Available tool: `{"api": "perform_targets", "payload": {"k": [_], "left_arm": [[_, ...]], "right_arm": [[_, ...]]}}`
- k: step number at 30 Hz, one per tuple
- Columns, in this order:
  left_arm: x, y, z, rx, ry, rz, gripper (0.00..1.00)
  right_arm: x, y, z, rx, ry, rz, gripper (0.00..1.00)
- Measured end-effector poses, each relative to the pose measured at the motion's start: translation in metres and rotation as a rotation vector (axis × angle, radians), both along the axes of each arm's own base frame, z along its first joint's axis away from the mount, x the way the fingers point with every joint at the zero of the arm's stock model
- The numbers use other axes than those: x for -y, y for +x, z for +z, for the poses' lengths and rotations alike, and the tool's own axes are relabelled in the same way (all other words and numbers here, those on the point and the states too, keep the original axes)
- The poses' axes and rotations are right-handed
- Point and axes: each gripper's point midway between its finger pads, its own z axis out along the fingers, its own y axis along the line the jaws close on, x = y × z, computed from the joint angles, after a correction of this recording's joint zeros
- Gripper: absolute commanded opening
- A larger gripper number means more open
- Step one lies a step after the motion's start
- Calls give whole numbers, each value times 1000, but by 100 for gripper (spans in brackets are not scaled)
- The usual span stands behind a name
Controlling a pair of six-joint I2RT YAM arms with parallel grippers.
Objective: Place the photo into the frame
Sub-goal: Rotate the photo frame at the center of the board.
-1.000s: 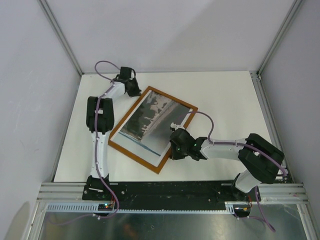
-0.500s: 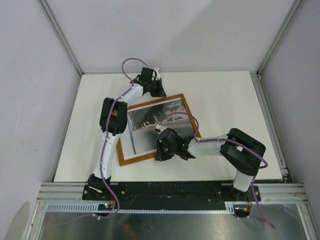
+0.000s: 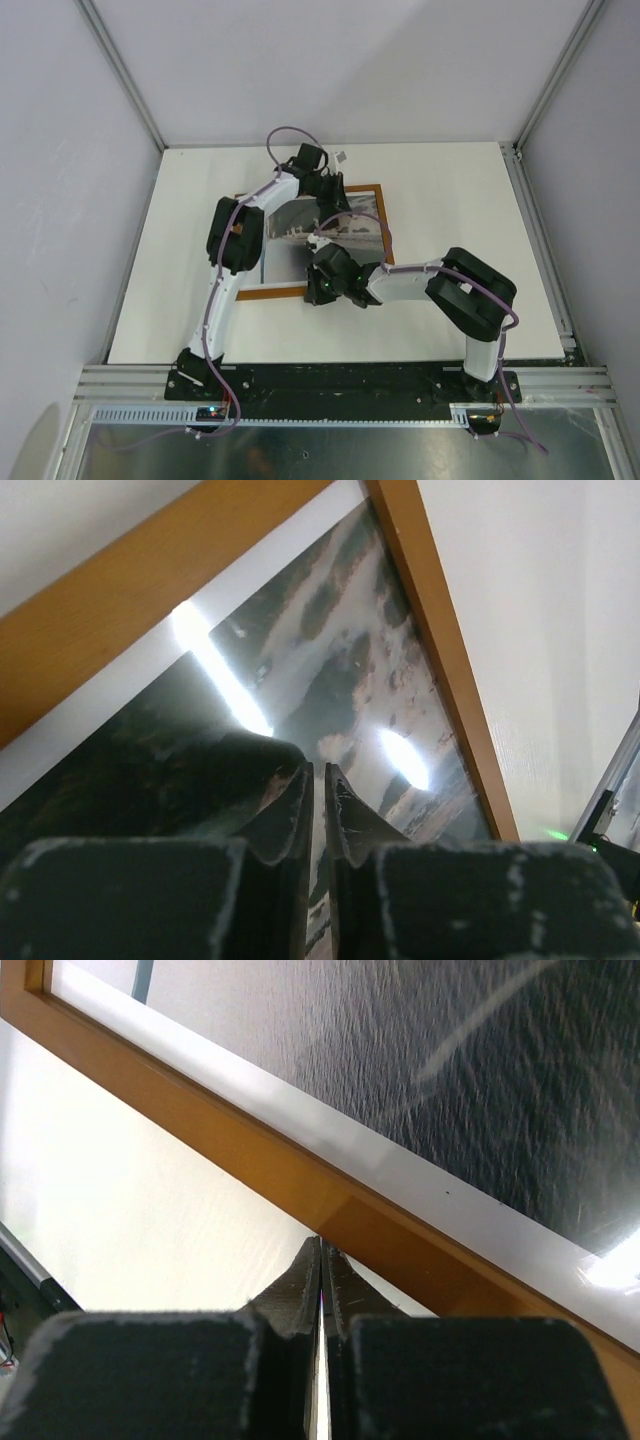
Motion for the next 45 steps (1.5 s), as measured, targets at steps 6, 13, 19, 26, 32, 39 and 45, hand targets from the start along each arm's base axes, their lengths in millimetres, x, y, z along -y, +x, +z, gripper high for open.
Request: {"api": "perform_targets", "payload": {"k": [6,13,19,26,32,39,45], "left_arm": [[-23,21,35,44,5,75,15],[-81,54,154,244,-10,301,12],[-218,39,192,243,60,767,5],[-374,-24,92,-19,241,1268,1],[-389,-57,45,-156,297,1345,0],[-390,-50,33,-165,282,1368,0],[-391,-49,19,-188,295,1367,0]], "right_arm": [[6,-1,6,21,-29,4,0],[13,0,60,88,21,-6,0],[69,53,102,140,26,-197,0],[188,134,90,113,-79,-555,0],[243,157,55,35,-152,-693,0],[256,156,16,-49,-215,-712,0],[256,152,7,-62,-219,-707,0]]}}
